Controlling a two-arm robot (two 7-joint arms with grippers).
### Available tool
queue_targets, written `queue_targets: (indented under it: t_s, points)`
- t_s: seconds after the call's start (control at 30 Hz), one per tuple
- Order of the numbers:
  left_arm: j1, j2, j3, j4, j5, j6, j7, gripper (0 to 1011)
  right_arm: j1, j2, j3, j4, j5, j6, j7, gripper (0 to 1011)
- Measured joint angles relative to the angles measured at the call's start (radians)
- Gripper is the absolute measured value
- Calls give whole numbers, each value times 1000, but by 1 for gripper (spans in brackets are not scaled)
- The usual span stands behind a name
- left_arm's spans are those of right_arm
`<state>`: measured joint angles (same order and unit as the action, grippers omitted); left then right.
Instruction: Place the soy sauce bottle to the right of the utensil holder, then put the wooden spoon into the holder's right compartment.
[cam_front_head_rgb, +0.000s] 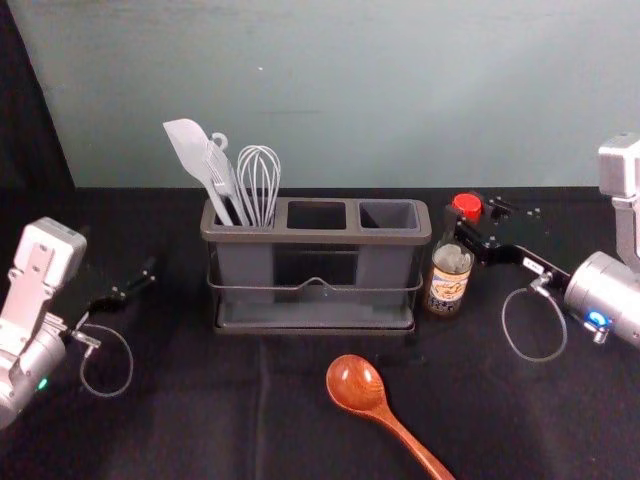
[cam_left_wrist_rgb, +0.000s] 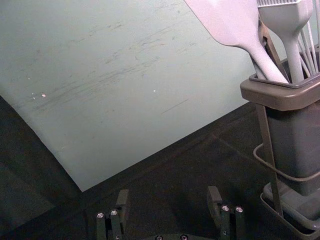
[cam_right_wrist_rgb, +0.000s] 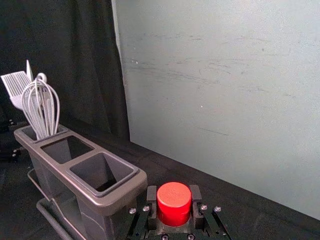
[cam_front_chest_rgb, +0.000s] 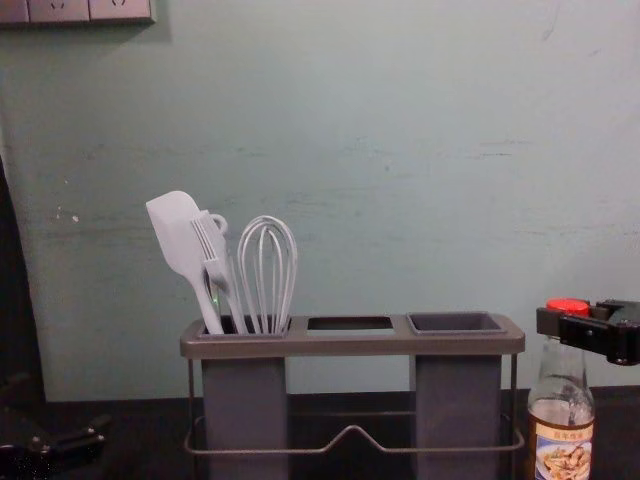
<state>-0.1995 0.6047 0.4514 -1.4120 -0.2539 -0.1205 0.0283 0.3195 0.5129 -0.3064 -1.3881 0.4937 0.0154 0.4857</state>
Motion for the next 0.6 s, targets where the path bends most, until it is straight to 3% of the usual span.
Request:
queue_targets:
  t_s: [0.6]
  points:
    - [0, 0, 0, 0, 0, 0, 0, 1011, -5, -4, 8, 4, -5, -7, 10, 390]
